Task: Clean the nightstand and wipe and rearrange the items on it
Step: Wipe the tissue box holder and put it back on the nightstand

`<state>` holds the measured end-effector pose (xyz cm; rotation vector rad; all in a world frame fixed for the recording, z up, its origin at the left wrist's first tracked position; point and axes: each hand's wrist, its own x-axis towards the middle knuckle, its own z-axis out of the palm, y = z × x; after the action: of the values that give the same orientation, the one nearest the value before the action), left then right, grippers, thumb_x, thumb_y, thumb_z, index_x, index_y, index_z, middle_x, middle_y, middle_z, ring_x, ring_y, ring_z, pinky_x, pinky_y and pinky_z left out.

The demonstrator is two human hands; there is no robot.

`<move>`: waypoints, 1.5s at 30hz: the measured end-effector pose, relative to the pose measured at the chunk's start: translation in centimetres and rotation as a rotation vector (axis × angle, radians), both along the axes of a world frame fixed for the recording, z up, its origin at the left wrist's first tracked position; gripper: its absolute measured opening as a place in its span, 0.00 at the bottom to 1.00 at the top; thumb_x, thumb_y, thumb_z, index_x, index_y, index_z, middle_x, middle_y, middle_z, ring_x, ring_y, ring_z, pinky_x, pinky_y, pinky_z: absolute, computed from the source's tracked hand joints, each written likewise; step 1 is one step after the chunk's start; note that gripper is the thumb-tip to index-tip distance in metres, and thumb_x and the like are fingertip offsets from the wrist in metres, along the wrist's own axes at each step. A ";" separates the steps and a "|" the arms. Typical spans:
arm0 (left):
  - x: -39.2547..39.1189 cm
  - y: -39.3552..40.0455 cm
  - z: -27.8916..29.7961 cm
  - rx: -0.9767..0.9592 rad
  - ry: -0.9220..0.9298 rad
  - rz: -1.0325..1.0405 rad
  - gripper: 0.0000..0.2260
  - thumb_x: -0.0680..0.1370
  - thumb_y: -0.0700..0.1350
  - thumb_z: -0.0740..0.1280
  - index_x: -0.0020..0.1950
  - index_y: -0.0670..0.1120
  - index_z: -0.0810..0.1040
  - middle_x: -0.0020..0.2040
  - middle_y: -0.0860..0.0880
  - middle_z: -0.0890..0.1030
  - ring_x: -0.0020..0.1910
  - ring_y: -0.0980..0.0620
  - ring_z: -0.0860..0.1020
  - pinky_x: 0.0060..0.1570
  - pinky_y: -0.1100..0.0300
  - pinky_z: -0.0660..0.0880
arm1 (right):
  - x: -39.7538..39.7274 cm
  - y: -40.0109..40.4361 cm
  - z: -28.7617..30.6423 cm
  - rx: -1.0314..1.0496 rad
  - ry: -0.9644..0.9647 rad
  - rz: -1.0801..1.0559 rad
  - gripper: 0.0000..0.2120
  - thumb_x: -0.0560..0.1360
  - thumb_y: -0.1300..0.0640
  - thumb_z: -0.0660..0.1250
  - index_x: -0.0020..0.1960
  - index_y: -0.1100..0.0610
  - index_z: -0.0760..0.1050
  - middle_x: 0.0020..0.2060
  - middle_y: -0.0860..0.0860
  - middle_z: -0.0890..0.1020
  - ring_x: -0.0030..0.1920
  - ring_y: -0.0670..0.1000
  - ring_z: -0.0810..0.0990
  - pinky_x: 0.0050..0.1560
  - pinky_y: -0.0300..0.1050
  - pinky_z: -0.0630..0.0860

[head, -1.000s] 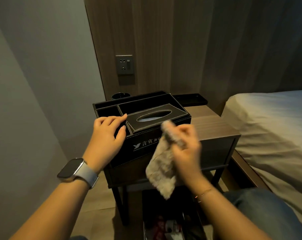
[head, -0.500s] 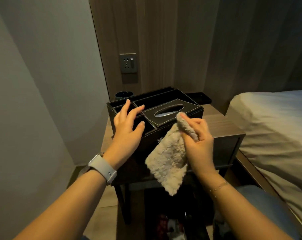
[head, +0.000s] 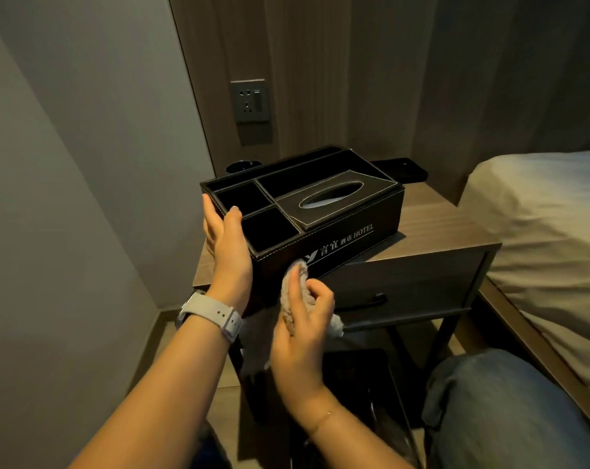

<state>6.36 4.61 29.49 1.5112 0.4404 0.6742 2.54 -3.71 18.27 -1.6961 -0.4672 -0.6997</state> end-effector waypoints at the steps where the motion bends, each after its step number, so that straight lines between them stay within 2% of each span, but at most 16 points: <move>1: 0.0 0.1 0.0 0.019 0.004 -0.002 0.26 0.82 0.52 0.53 0.77 0.60 0.46 0.78 0.56 0.47 0.77 0.50 0.47 0.74 0.45 0.49 | 0.3 -1.4 -0.2 -0.029 -0.051 0.066 0.35 0.71 0.74 0.61 0.73 0.52 0.63 0.58 0.48 0.67 0.58 0.50 0.72 0.61 0.45 0.72; 3: 0.1 0.4 -0.1 0.032 0.013 -0.005 0.26 0.82 0.52 0.54 0.77 0.60 0.46 0.78 0.56 0.47 0.77 0.50 0.48 0.74 0.44 0.50 | 1.8 -4.4 0.7 0.027 -0.084 0.129 0.31 0.70 0.76 0.61 0.69 0.53 0.70 0.53 0.48 0.69 0.55 0.49 0.73 0.57 0.41 0.73; 5: 0.0 0.5 -0.3 0.013 -0.006 -0.003 0.26 0.81 0.52 0.55 0.77 0.59 0.47 0.78 0.57 0.49 0.77 0.50 0.50 0.74 0.46 0.51 | 4.1 -6.6 2.8 0.200 -0.029 0.033 0.25 0.73 0.75 0.62 0.66 0.56 0.74 0.51 0.47 0.70 0.52 0.46 0.73 0.56 0.37 0.72; 8: -0.1 -0.1 0.0 -0.041 -0.072 0.041 0.27 0.80 0.50 0.59 0.77 0.58 0.53 0.76 0.55 0.55 0.75 0.51 0.54 0.72 0.48 0.55 | 6.0 -5.7 4.7 0.361 0.089 -0.011 0.18 0.77 0.68 0.62 0.63 0.55 0.77 0.50 0.47 0.70 0.49 0.47 0.74 0.55 0.45 0.74; 10: -0.5 -0.9 0.2 -0.062 -0.071 0.069 0.30 0.77 0.48 0.63 0.76 0.57 0.55 0.76 0.55 0.56 0.74 0.50 0.56 0.71 0.49 0.57 | 5.0 -4.1 4.1 0.297 0.121 0.040 0.16 0.77 0.63 0.64 0.63 0.53 0.77 0.50 0.48 0.70 0.49 0.50 0.75 0.56 0.53 0.75; 13: -1.4 -1.0 -0.3 -0.065 -0.027 0.006 0.39 0.69 0.41 0.66 0.76 0.61 0.54 0.76 0.54 0.58 0.74 0.48 0.57 0.70 0.43 0.60 | 2.9 -4.7 2.6 0.083 0.078 0.180 0.22 0.74 0.71 0.65 0.61 0.51 0.78 0.50 0.45 0.72 0.51 0.47 0.75 0.54 0.42 0.76; 15: -1.5 -0.1 -0.2 -0.063 0.000 -0.057 0.41 0.68 0.35 0.62 0.76 0.60 0.54 0.76 0.52 0.61 0.71 0.49 0.64 0.68 0.46 0.65 | 3.2 -6.9 3.1 0.081 0.100 0.215 0.23 0.72 0.72 0.66 0.57 0.47 0.79 0.49 0.42 0.73 0.51 0.45 0.75 0.53 0.37 0.74; 17: -1.4 1.0 0.5 -0.062 0.014 -0.101 0.40 0.69 0.30 0.58 0.76 0.58 0.58 0.67 0.49 0.73 0.53 0.51 0.77 0.52 0.54 0.76 | 4.2 -9.2 4.1 0.187 0.134 0.155 0.23 0.73 0.72 0.66 0.56 0.47 0.79 0.49 0.43 0.73 0.51 0.44 0.76 0.54 0.35 0.74; 19: -1.3 2.1 1.5 -0.077 0.051 -0.143 0.39 0.68 0.27 0.55 0.74 0.59 0.64 0.56 0.49 0.80 0.38 0.52 0.77 0.32 0.61 0.75 | 5.1 -11.5 5.4 0.253 0.163 0.104 0.22 0.73 0.71 0.67 0.56 0.47 0.79 0.50 0.46 0.74 0.51 0.43 0.76 0.55 0.33 0.73; 20: -1.1 2.7 1.6 -0.069 0.079 -0.173 0.39 0.68 0.27 0.55 0.73 0.59 0.66 0.55 0.49 0.80 0.36 0.53 0.78 0.29 0.62 0.74 | 5.4 -12.6 5.8 0.278 0.171 0.085 0.21 0.73 0.71 0.67 0.56 0.48 0.79 0.50 0.49 0.74 0.51 0.43 0.76 0.55 0.32 0.73; 26: -0.1 4.4 3.5 0.150 0.233 -0.314 0.35 0.70 0.28 0.56 0.71 0.57 0.68 0.60 0.49 0.78 0.56 0.47 0.78 0.41 0.60 0.76 | 6.2 -16.7 7.6 0.400 0.299 0.093 0.18 0.71 0.74 0.66 0.53 0.56 0.82 0.52 0.56 0.80 0.49 0.43 0.81 0.49 0.31 0.76; 30: 0.2 2.0 5.0 0.608 0.179 0.025 0.31 0.71 0.37 0.62 0.73 0.51 0.65 0.69 0.49 0.71 0.69 0.48 0.70 0.65 0.48 0.69 | 7.7 -18.2 8.1 0.594 0.446 0.151 0.18 0.71 0.73 0.63 0.48 0.53 0.83 0.50 0.56 0.83 0.51 0.54 0.82 0.50 0.46 0.78; 33: 1.4 -3.4 6.7 0.923 0.091 -0.030 0.26 0.70 0.43 0.62 0.69 0.53 0.70 0.66 0.53 0.75 0.66 0.50 0.72 0.65 0.46 0.68 | 9.4 -19.4 9.0 0.564 0.530 0.165 0.17 0.71 0.72 0.64 0.47 0.52 0.82 0.46 0.55 0.84 0.46 0.54 0.82 0.45 0.46 0.77; 37: 6.8 -10.1 7.1 1.174 0.277 -0.163 0.22 0.76 0.48 0.62 0.70 0.52 0.68 0.69 0.51 0.70 0.70 0.48 0.64 0.69 0.47 0.62 | 11.3 -21.2 8.9 0.456 0.672 0.198 0.17 0.70 0.72 0.63 0.49 0.55 0.83 0.44 0.55 0.85 0.45 0.55 0.82 0.43 0.45 0.76; 41: 11.9 -11.5 5.9 0.989 0.451 -0.231 0.18 0.80 0.55 0.58 0.69 0.53 0.68 0.71 0.51 0.64 0.74 0.48 0.56 0.72 0.39 0.43 | 11.5 -22.0 7.8 0.464 0.846 0.267 0.16 0.71 0.72 0.62 0.52 0.59 0.82 0.44 0.58 0.85 0.45 0.58 0.83 0.42 0.46 0.77; 45: 12.7 -12.1 5.6 0.936 0.453 -0.161 0.12 0.81 0.55 0.56 0.60 0.54 0.74 0.65 0.52 0.72 0.71 0.47 0.58 0.70 0.37 0.42 | 11.4 -21.5 7.8 0.422 0.808 0.306 0.14 0.72 0.69 0.64 0.50 0.54 0.82 0.42 0.53 0.86 0.44 0.53 0.84 0.39 0.43 0.78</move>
<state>19.02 -7.51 35.11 2.5823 0.3424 0.4069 13.93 -25.20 26.08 -1.3210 0.0077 0.1334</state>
